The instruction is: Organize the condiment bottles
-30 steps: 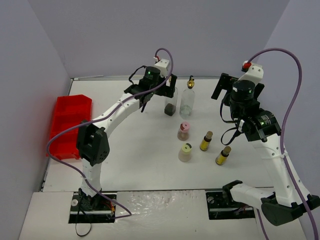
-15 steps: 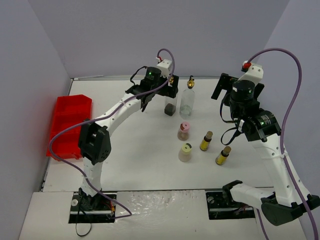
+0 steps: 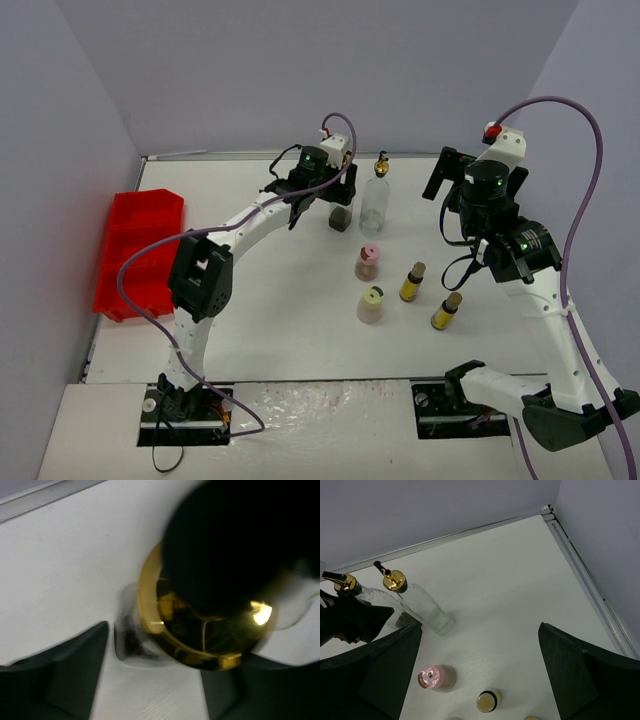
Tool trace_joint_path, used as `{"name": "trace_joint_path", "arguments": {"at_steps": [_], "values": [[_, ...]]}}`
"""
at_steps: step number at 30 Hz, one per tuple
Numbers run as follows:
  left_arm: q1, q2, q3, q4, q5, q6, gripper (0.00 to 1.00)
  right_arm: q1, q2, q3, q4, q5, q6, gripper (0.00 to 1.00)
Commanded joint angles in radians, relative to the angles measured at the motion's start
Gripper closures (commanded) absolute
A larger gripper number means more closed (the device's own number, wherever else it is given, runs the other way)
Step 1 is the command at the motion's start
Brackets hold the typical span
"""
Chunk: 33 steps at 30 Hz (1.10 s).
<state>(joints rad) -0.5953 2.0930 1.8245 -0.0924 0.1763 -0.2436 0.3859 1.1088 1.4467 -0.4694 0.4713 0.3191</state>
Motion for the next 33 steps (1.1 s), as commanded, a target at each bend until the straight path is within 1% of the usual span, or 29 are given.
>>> {"name": "trace_joint_path", "arguments": {"at_steps": [1,3,4,5,9,17,20,22,26,29,31,33], "values": [[-0.001,-0.035,0.031,0.108,0.002,0.015,0.86,-0.005,-0.012,-0.008,0.044,0.018,-0.006,0.00],[-0.003,-0.026,0.042,0.097,-0.001,0.029,0.97,-0.005,-0.014,-0.009,0.044,0.016,-0.006,0.00],[-0.004,-0.028,0.043,0.096,-0.003,0.039,1.00,-0.005,-0.016,-0.009,0.044,0.015,-0.006,0.00],[-0.007,-0.037,0.037,0.100,-0.006,0.051,1.00,-0.004,-0.018,-0.009,0.044,0.015,-0.006,0.00],[-0.036,-0.118,-0.024,0.131,-0.105,0.112,1.00,-0.005,-0.024,-0.014,0.043,0.018,-0.009,0.00],[-0.031,-0.299,-0.038,0.094,-0.422,0.204,1.00,-0.006,-0.013,-0.018,0.043,0.007,-0.016,0.00],[-0.016,-0.378,-0.072,0.094,-0.530,0.235,1.00,-0.007,0.000,-0.008,0.043,-0.005,-0.018,0.00],[0.000,-0.421,-0.105,0.121,-0.552,0.240,1.00,-0.007,0.013,0.003,0.043,-0.016,-0.021,0.00],[0.023,-0.533,-0.179,0.148,-0.654,0.299,1.00,-0.005,0.043,0.031,0.043,-0.040,-0.028,0.00],[0.053,-0.590,-0.239,0.162,-0.746,0.313,1.00,-0.005,0.061,0.054,0.043,-0.065,-0.028,0.00],[0.103,-0.636,-0.283,0.173,-0.761,0.301,1.00,-0.003,0.077,0.065,0.043,-0.080,-0.029,0.00],[0.161,-0.668,-0.326,0.167,-0.742,0.273,1.00,-0.004,0.089,0.075,0.043,-0.085,-0.035,0.00]]}}
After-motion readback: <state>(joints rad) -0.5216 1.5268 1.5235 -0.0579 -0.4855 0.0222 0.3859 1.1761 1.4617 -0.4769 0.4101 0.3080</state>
